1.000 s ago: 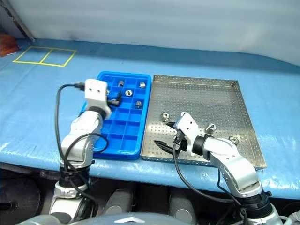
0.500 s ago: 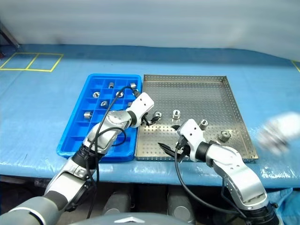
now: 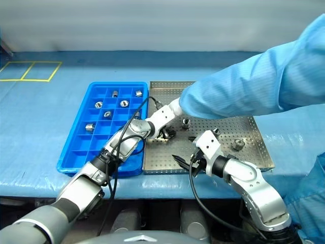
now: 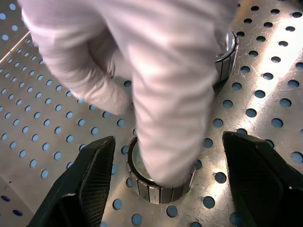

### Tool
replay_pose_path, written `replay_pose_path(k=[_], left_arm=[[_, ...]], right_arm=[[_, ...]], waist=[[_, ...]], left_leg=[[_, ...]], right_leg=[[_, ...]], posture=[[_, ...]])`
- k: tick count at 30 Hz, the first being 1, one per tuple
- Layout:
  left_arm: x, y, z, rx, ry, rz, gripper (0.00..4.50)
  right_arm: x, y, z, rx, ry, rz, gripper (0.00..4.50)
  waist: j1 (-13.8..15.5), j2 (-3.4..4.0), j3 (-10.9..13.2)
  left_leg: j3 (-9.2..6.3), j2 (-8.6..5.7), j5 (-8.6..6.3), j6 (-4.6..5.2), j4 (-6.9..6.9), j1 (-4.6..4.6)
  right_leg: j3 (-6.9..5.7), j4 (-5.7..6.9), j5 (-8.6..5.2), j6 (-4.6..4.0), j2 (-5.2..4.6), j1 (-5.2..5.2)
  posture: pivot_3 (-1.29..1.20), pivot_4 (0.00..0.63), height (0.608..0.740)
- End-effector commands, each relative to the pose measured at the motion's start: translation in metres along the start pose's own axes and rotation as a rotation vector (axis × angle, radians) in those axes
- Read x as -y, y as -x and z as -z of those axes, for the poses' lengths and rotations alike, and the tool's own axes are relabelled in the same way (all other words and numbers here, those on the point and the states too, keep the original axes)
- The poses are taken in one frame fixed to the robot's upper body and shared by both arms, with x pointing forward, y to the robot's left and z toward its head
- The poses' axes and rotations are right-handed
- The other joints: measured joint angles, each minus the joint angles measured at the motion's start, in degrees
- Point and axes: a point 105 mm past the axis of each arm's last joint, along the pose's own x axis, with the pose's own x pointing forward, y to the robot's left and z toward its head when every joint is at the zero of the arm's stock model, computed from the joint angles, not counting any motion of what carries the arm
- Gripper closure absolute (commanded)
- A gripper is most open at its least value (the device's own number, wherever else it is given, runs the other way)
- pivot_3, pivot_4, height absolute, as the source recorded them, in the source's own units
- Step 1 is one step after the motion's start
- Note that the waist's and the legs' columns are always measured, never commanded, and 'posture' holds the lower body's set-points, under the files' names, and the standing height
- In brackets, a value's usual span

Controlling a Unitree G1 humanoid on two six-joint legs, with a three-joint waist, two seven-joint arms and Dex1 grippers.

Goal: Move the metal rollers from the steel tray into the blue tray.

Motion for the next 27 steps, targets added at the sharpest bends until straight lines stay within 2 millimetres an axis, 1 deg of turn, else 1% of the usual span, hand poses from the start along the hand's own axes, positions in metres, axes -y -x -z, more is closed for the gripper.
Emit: replay_pose_path(k=[1,16,27], left_arm=[[-0.0069,0.0001,0.0137,-0.048,0.009,-0.027,0.54],[-0.0073,0.0010,0.0195,-0.059,0.012,-0.033,0.54],[-0.0112,0.0053,0.0167,-0.022,0.029,-0.040,0.54]], right_arm=[[-0.0025,0.0014,-0.0126,0.046,0.034,0.000,0.00],[-0.0007,-0.0007,-0.0133,0.044,0.041,-0.006,0.00],[0.0005,0.0013,-0.0130,0.038,0.047,-0.004,0.00]], waist=[[0.01,0.00,0.00],[0.00,0.00,0.00],[-0.10,0.01,-0.01]], left_leg=[[0.00,0.00,0.00,0.00,0.01,0.00],[0.05,0.00,0.00,0.00,0.03,0.02],[0.07,0.03,0.00,0.00,-0.01,0.06]], right_leg=[[0.00,0.00,0.00,0.00,0.00,0.00],[0.06,0.00,0.01,0.01,0.00,0.01],[0.07,0.02,0.00,0.00,0.02,0.00]], posture=[[-0.05,0.150,0.740],[-0.04,0.150,0.740],[-0.04,0.150,0.740]])
